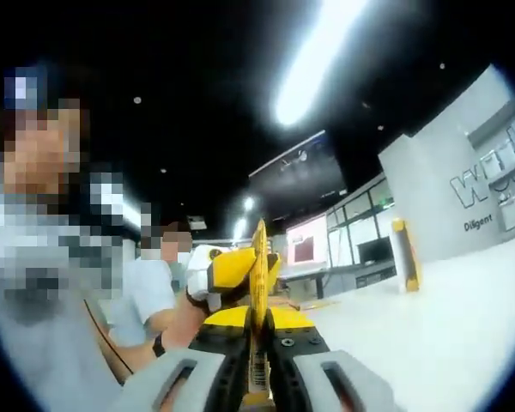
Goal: Tear open the coffee pouch, take out the coffee, and pour the coffee from the pouch into the cup
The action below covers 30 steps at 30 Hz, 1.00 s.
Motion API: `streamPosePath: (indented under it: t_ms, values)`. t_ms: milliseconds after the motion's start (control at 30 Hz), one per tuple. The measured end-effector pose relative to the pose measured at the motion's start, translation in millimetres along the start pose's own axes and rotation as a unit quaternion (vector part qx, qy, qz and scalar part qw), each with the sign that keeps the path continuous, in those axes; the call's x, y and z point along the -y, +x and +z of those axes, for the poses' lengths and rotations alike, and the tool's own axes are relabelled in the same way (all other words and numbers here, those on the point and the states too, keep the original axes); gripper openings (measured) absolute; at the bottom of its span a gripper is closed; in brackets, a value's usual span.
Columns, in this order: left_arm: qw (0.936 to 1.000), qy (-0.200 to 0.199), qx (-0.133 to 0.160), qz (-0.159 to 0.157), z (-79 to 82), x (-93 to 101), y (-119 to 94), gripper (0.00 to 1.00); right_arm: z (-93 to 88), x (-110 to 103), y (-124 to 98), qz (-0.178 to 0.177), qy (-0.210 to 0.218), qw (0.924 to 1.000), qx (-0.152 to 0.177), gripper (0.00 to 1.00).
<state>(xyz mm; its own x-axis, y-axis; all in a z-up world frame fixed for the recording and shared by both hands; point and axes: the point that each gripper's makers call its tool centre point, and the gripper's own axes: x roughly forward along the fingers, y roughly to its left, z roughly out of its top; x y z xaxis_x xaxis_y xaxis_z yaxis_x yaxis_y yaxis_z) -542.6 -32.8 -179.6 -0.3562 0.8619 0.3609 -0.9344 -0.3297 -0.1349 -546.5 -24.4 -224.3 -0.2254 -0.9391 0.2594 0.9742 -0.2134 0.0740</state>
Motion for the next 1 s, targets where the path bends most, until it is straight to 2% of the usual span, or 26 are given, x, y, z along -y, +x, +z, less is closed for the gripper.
streamPosePath:
  t_ms: [233, 367, 433, 533, 567, 700, 733, 800, 833, 867, 933, 1000]
  values:
    - [0.9997, -0.011, -0.02, 0.003, -13.7, -8.7, -12.1, 0.1, -17.9, -3.6, -1.8, -0.002, -0.003, 0.9998, -0.021, 0.08]
    - [0.999, 0.02, -0.04, -0.007, -24.8, -11.2, -19.7, 0.1, -33.7, -3.4, 0.0, -0.007, -0.014, 0.9988, -0.047, 0.1]
    - [0.9969, 0.045, -0.063, -0.015, -30.0, -11.1, -20.2, 0.09, -40.1, -5.1, 0.0, -0.007, -0.034, 0.9971, -0.067, 0.15]
    - [0.9911, 0.07, -0.107, -0.037, -34.3, -7.7, -17.6, 0.09, -33.3, -13.2, -4.0, 0.0, -0.049, 0.9966, -0.066, 0.2]
    - [0.9897, 0.068, -0.116, -0.048, -32.6, -6.5, -16.6, 0.09, -29.1, -15.1, -6.6, 0.001, -0.05, 0.9968, -0.063, 0.2]
    - [0.9764, 0.05, -0.193, -0.084, -40.9, -5.4, -18.4, 0.09, -5.5, -22.5, -18.4, 0.002, -0.048, 0.9982, -0.036, 0.2]
    - [0.9759, 0.048, -0.194, -0.087, -41.0, -5.1, -18.2, 0.09, -1.4, -23.1, -20.2, 0.001, -0.048, 0.9983, -0.034, 0.2]
    - [0.9668, 0.035, -0.23, -0.105, -47.9, -3.7, -19.9, 0.09, 14.2, -23.4, -25.4, -0.01, -0.05, 0.9984, -0.026, 0.2]
    - [0.9647, 0.035, -0.238, -0.107, -49.3, -3.3, -19.8, 0.09, 19.1, -23.5, -26.2, -0.015, -0.049, 0.9984, -0.024, 0.2]
    - [0.9579, 0.031, -0.259, -0.12, -54.0, 1.4, -21.3, 0.09, 22.5, -23.3, -26.2, -0.02, -0.048, 0.9984, -0.023, 0.19]
    - [0.9502, 0.04, -0.28, -0.132, -58.2, 5.8, -20.9, 0.09, 26.6, -24.3, -24.3, -0.029, -0.044, 0.9983, -0.024, 0.18]
    - [0.9482, 0.047, -0.283, -0.136, -58.2, 10.6, -18.0, 0.09, 27.7, -25.7, -20.4, -0.034, -0.046, 0.998, -0.028, 0.18]
